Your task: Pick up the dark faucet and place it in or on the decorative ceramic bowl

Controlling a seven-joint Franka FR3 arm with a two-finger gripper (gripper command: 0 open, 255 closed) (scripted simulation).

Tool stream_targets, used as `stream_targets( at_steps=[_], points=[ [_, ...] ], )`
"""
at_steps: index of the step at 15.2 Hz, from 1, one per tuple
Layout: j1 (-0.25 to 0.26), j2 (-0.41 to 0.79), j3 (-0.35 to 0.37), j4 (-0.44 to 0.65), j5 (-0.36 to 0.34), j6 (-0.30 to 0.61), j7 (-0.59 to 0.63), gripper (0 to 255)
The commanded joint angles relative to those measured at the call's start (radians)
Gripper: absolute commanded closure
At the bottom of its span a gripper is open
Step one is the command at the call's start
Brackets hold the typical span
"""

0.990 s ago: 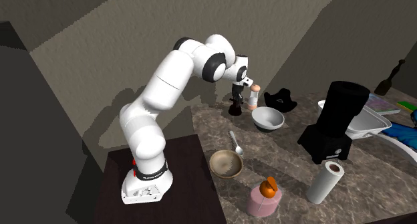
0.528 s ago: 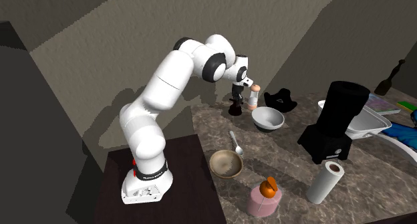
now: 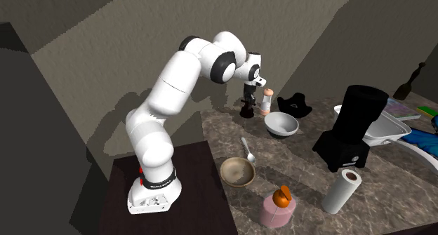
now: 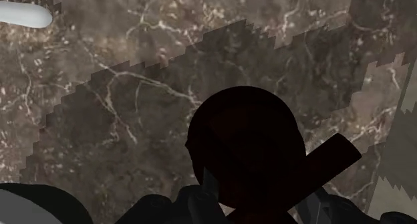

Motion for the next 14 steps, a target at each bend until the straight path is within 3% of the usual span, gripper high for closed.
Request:
stream_targets(
  at_steps=[1,14],
  points=[
    [-0.003,-0.015,0.004,0.006,0.006,-0.02,-0.005,255],
    [-0.016,-0.103,0.029,0.048,0.042,-0.146,-0.026,255]
  ],
)
